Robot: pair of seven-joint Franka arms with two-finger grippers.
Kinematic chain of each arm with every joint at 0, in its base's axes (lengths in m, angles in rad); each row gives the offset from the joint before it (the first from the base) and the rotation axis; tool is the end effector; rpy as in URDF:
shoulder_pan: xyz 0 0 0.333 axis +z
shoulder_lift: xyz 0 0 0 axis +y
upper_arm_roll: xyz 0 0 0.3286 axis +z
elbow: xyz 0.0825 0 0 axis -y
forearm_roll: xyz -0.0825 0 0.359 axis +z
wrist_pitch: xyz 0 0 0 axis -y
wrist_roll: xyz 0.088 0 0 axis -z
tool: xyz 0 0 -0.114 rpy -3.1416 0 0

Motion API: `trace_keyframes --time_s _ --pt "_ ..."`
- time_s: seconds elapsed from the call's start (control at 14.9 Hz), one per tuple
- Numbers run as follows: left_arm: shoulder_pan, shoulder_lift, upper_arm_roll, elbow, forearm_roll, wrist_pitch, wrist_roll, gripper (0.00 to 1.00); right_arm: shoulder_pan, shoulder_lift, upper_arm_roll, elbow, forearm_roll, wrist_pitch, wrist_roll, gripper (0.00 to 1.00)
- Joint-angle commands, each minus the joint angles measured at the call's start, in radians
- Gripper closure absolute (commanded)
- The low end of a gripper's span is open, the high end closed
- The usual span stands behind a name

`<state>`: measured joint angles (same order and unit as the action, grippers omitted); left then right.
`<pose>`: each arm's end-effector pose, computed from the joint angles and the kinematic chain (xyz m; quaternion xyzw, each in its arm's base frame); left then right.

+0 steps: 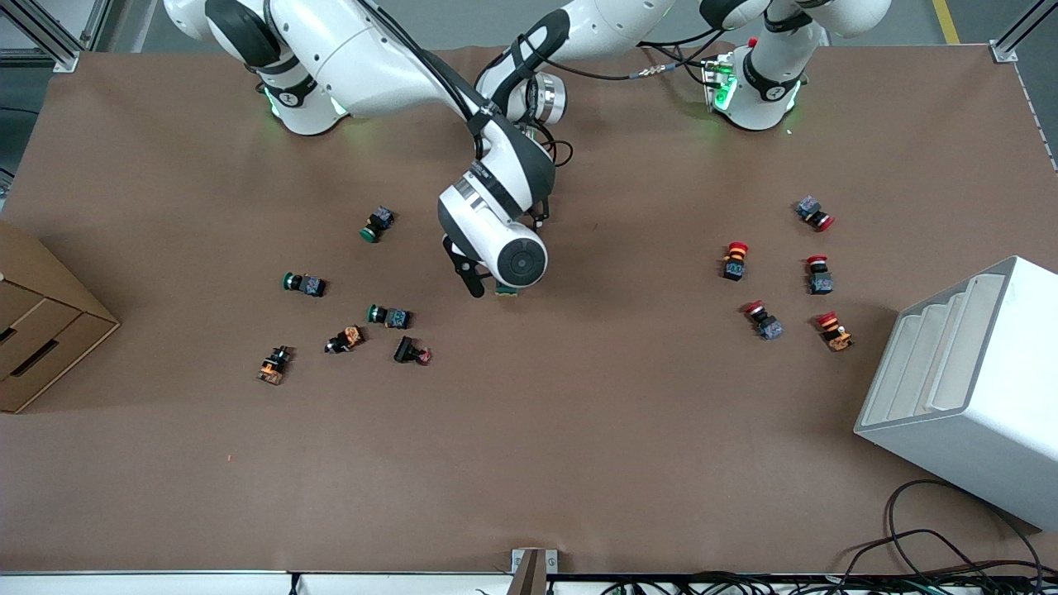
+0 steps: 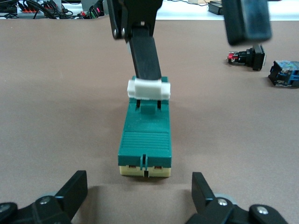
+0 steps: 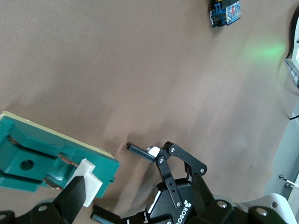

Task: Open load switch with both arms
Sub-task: 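Push the white handle down onto the switch body with the right gripper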

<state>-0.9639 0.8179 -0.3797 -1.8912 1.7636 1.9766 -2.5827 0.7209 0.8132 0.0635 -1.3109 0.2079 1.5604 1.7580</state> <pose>0.2065 -0.5579 0.1087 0.8677 -0.0125 0.4964 0.0222 0.4563 0.4764 0.2410 0.8276 -0.4729 -0.2005 0.2264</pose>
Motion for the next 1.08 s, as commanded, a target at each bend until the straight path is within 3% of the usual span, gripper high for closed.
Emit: trace_keyframes --time_s 0.0,1.01 --pt "-0.013 0.015 0.004 0.003 0.019 -0.005 -0.031 0.01 0.014 -0.009 0.001 -0.034 0.01 0.02 0.008 0.0" --pt "-0.016 0.015 0.004 0.001 0.02 -0.03 -0.028 0.01 0.029 -0.003 0.001 -0.059 0.004 0.056 0.008 0.0"
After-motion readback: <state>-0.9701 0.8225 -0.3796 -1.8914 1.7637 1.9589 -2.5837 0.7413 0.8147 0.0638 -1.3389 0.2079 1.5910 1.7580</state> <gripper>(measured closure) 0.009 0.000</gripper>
